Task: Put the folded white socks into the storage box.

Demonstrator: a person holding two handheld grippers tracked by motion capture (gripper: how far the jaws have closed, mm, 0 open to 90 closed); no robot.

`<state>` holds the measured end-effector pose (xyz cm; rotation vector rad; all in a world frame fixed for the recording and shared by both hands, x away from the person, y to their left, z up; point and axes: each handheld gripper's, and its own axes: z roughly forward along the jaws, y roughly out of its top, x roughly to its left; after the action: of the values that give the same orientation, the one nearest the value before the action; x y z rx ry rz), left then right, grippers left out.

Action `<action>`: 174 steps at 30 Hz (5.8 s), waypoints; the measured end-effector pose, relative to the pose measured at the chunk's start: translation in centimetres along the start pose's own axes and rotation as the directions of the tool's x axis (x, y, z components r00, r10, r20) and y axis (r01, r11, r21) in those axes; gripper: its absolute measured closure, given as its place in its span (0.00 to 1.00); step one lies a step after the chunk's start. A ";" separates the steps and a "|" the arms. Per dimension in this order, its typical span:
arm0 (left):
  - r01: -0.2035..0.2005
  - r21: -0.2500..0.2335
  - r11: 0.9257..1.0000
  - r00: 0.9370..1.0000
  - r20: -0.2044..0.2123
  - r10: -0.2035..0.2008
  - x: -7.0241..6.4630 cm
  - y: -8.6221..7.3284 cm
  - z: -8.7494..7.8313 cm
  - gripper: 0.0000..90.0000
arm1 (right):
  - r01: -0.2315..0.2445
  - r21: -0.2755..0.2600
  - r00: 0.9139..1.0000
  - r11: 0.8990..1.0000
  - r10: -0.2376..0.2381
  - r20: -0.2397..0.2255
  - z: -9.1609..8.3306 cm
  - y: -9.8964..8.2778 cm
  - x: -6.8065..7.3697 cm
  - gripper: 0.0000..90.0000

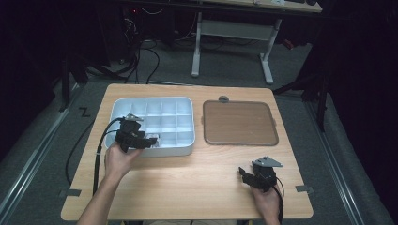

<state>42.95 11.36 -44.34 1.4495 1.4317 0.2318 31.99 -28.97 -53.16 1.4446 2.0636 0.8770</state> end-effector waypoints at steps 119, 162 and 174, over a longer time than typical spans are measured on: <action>0.167 -0.088 0.982 0.983 0.088 -0.159 2.6 -6.3 -6.7 0.43 | -0.021 -0.005 1.000 1.000 0.021 0.021 -0.1 0.0 -0.1 0.47; -0.034 -0.053 0.998 0.999 -0.005 0.034 2.0 -11.3 -1.6 0.40 | -0.015 -0.004 1.000 1.000 0.015 0.022 -0.1 -0.1 -0.1 0.46; -0.117 -0.085 0.989 0.993 -0.012 0.117 2.0 -12.3 -0.4 0.39 | -0.016 -0.004 1.000 1.000 0.016 0.023 -0.1 -0.1 -0.1 0.46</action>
<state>35.57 10.11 -54.26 1.4647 1.3278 0.3685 31.92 -29.06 -53.15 1.4641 2.0354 0.8663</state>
